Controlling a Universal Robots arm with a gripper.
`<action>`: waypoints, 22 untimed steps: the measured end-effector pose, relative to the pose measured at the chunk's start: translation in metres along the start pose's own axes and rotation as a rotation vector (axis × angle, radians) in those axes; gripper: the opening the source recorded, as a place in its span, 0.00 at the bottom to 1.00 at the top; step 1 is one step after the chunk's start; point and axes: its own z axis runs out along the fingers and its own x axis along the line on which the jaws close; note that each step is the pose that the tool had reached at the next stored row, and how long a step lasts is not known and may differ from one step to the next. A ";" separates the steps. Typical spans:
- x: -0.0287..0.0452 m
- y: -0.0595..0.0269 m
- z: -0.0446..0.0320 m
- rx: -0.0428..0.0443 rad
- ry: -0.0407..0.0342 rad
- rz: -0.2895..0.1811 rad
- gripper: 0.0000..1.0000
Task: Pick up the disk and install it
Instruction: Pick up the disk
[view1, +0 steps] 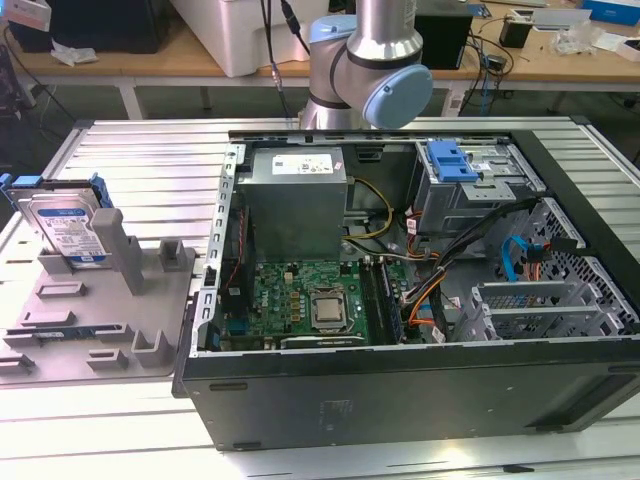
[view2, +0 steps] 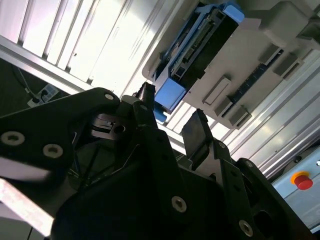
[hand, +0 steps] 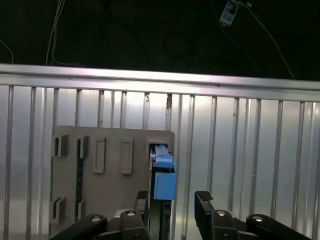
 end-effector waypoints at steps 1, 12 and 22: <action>0.0000 0.0000 0.0000 0.0000 0.0000 0.000 0.50; 0.0034 -0.0006 0.0026 -0.0002 0.0003 0.041 0.50; 0.0039 -0.0033 0.0131 0.0000 0.0003 0.070 0.50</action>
